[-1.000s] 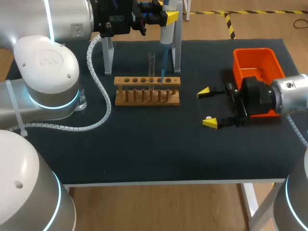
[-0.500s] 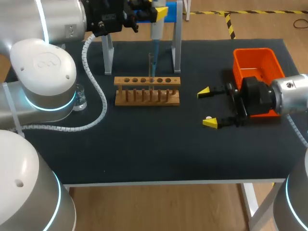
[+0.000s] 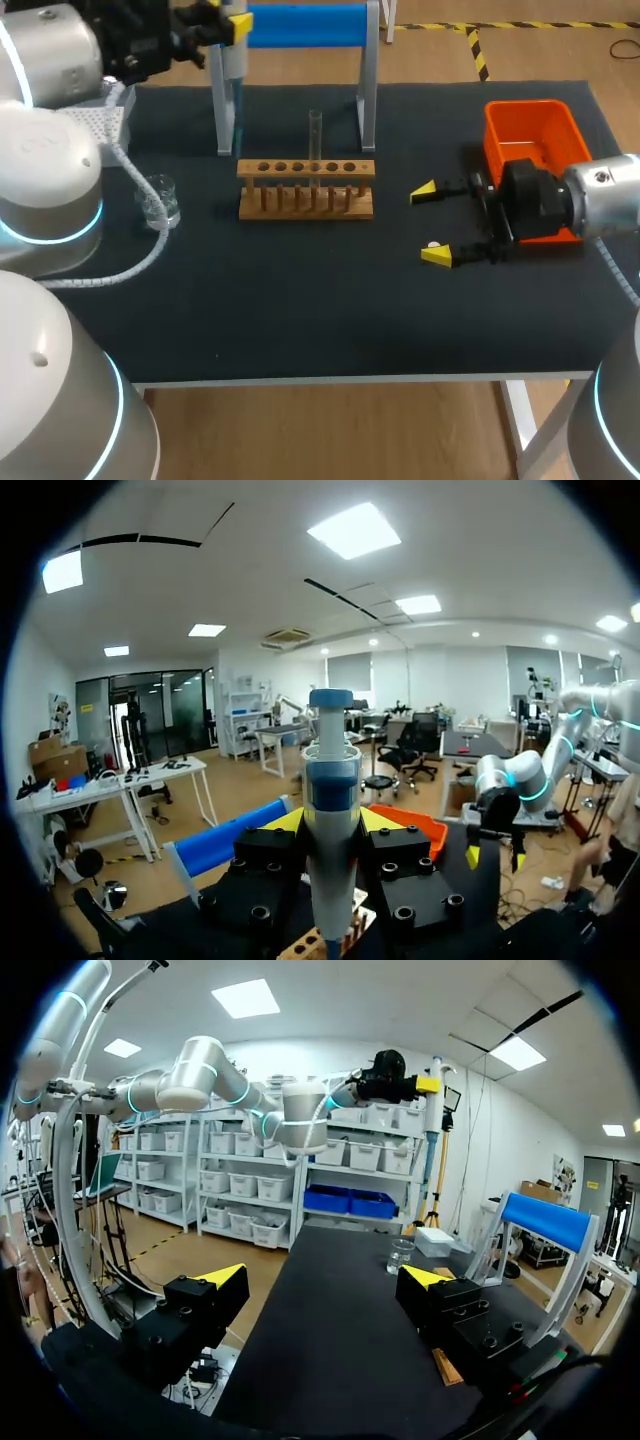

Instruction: Invert the test tube, pick up the pipette, mount the tip to pipette, aspirate from beaker and dispense into the tube, eject the tip, return the pipette, and cap with the stopper.

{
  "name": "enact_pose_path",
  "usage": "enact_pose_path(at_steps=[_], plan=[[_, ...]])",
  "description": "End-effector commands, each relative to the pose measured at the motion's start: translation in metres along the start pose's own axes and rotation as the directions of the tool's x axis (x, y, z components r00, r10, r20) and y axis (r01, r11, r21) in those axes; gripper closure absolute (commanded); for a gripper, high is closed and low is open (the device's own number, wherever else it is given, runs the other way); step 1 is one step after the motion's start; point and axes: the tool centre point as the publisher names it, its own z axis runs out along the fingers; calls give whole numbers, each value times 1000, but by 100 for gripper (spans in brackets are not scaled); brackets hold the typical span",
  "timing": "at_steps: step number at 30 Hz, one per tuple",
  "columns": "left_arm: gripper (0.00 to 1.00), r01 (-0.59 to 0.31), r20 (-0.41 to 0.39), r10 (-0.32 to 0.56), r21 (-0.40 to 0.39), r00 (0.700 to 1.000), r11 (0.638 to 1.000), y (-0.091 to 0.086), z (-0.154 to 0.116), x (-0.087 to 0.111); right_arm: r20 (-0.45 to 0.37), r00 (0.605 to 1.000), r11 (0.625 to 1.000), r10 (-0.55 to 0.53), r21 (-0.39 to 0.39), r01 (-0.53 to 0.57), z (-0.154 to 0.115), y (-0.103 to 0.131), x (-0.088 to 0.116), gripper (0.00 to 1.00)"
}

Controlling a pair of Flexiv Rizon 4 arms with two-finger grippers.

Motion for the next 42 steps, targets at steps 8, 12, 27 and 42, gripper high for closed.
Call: enact_pose_path(at_steps=[8,12,27,42], plan=[[100,12,83,-13,18,996,1000,27,-74,-35,1,1000,1000,0,1,0,-1,1,1,0],[100,17,102,-20,31,995,999,35,-84,-46,1,1000,1000,0,1,0,-1,1,1,0],[100,9,145,-21,89,989,996,68,-96,-80,1,1000,1000,0,1,0,-1,1,1,0],[100,-42,161,24,110,987,993,76,-89,-97,1,1000,1000,0,1,0,-1,1,1,0]])
